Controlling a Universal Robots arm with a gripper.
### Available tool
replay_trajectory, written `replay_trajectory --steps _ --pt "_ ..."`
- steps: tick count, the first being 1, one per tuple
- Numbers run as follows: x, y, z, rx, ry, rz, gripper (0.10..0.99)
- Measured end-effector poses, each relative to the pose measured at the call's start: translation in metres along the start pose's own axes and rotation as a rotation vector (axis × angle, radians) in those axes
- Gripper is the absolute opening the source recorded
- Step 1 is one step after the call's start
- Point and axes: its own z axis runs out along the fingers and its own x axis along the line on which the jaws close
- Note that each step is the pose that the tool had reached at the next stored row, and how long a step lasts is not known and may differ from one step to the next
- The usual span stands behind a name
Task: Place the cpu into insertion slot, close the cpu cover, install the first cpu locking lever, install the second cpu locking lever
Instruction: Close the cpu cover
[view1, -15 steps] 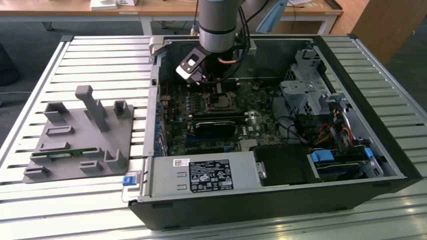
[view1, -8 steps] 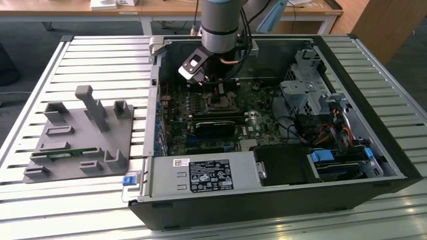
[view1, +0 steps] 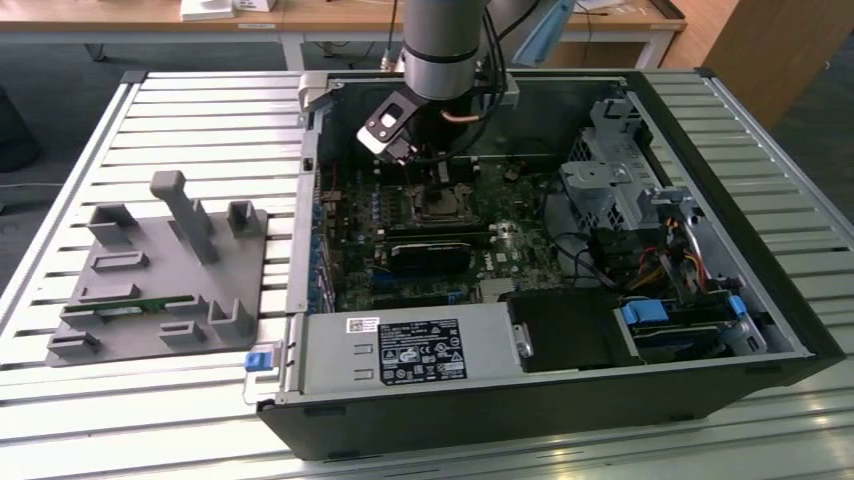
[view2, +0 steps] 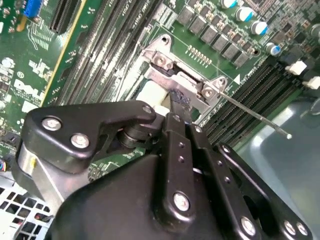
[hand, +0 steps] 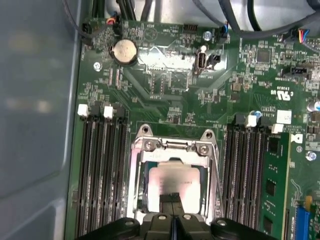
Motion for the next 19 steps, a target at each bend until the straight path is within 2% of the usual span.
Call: replay_trajectory --steps 6,14,19 --pt "0.0004 -0.0084 0.001 0.0 -0.0002 0.0 0.106" --pt "0.0003 -0.0088 0.0072 0.0 -0.0009 -0.001 0.106" --pt "0.0004 -0.0051 0.0083 0.0 -0.0007 -0.001 0.106"
